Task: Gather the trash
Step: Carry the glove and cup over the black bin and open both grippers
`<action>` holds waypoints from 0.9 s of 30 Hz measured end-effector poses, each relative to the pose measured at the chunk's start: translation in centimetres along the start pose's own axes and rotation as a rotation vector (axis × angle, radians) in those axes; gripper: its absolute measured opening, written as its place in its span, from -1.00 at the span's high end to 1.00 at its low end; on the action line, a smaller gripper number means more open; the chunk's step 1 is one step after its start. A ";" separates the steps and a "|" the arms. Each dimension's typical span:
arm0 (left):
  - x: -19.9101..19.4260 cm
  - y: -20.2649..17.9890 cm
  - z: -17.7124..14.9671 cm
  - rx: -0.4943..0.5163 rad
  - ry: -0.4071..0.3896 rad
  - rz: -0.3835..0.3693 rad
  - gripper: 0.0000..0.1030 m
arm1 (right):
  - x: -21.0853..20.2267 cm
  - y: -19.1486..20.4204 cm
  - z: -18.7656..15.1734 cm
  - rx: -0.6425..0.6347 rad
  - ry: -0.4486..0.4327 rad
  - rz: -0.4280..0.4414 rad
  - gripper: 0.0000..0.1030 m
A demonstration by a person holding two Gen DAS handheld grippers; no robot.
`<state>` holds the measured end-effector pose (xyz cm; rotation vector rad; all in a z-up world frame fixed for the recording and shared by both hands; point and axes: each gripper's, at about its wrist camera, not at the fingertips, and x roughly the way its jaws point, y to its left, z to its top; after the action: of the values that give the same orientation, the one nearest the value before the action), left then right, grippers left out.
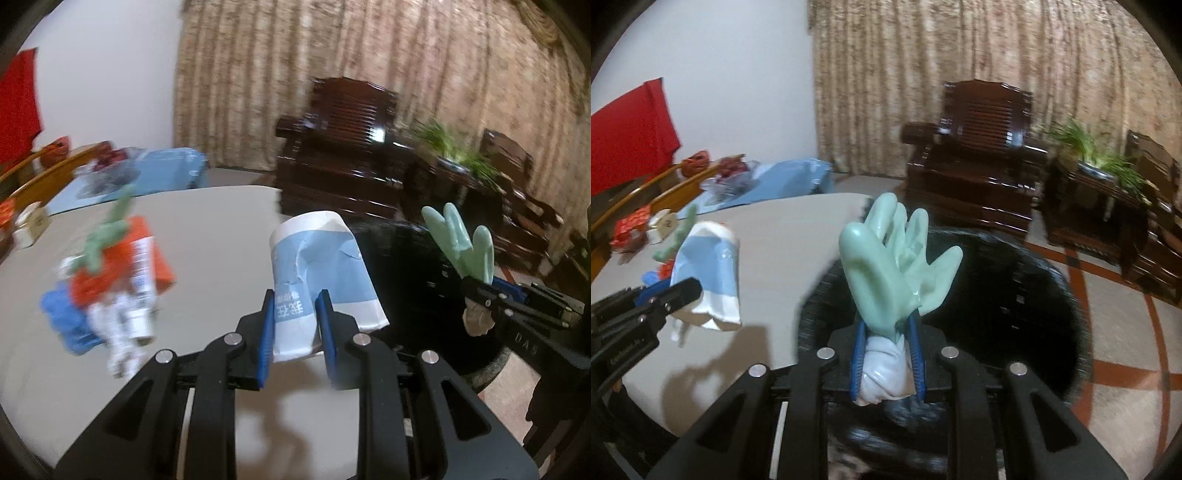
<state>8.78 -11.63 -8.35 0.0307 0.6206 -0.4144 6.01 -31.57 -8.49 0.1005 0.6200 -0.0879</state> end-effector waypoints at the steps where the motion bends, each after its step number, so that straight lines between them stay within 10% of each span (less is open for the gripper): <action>1: 0.9 -1.2 0.2 0.017 0.009 -0.017 0.57 | 0.2 -0.8 -0.2 0.005 0.009 -0.017 0.59; 15: 9.4 -7.9 -0.5 0.100 0.165 -0.174 0.32 | 3.2 -6.0 -3.6 0.081 0.111 -0.064 0.48; 27: 5.3 -2.6 0.0 0.018 0.059 -0.063 -0.65 | 0.4 -4.5 -2.2 0.080 -0.010 -0.047 -0.82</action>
<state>11.65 -16.00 -11.08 0.0402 0.6774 -0.4817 4.55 -35.75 -10.82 0.1627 0.6086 -0.1587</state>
